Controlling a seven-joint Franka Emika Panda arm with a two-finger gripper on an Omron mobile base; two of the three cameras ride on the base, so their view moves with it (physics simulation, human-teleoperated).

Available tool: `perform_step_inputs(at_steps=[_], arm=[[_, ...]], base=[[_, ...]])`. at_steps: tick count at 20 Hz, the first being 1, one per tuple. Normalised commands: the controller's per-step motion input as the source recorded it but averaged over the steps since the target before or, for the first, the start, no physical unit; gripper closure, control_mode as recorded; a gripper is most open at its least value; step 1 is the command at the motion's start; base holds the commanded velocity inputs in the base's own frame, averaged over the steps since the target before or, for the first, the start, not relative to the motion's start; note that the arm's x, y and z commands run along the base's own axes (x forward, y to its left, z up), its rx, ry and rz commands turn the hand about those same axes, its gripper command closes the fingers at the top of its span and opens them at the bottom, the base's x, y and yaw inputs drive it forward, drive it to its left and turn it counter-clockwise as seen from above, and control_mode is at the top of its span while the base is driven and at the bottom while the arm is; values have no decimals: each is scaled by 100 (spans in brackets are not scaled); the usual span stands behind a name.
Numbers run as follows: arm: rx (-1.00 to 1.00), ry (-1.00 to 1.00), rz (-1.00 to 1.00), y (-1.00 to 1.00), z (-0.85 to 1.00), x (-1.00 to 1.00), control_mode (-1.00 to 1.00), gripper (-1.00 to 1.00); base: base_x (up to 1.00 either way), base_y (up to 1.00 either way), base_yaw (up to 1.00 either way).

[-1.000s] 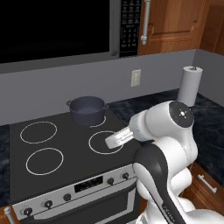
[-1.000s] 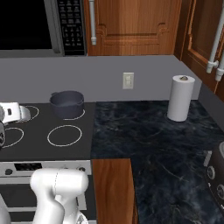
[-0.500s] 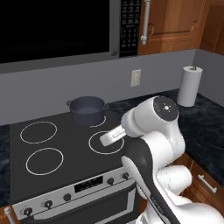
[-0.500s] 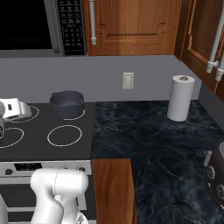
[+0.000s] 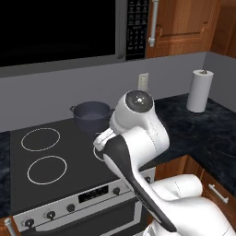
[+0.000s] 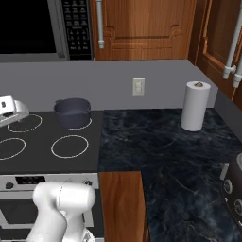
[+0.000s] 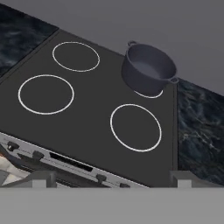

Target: Move the pot and pan from the stove into the sink.

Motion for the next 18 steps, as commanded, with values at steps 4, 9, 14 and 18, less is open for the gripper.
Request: perform_step_inputs(at_steps=[4, 9, 14, 18], arm=[[-11, 5, 0, 4, -5, 49, -100, -100], [-7, 0, 1, 0, -17, 51, -100, -100], [-9, 0, 3, 0, -27, 50, -100, -100], [-7, 0, 6, 0, -38, 46, -100, -100]], base=[[0, 0, 0], [0, 0, 0], [0, 0, 0], [0, 0, 0]])
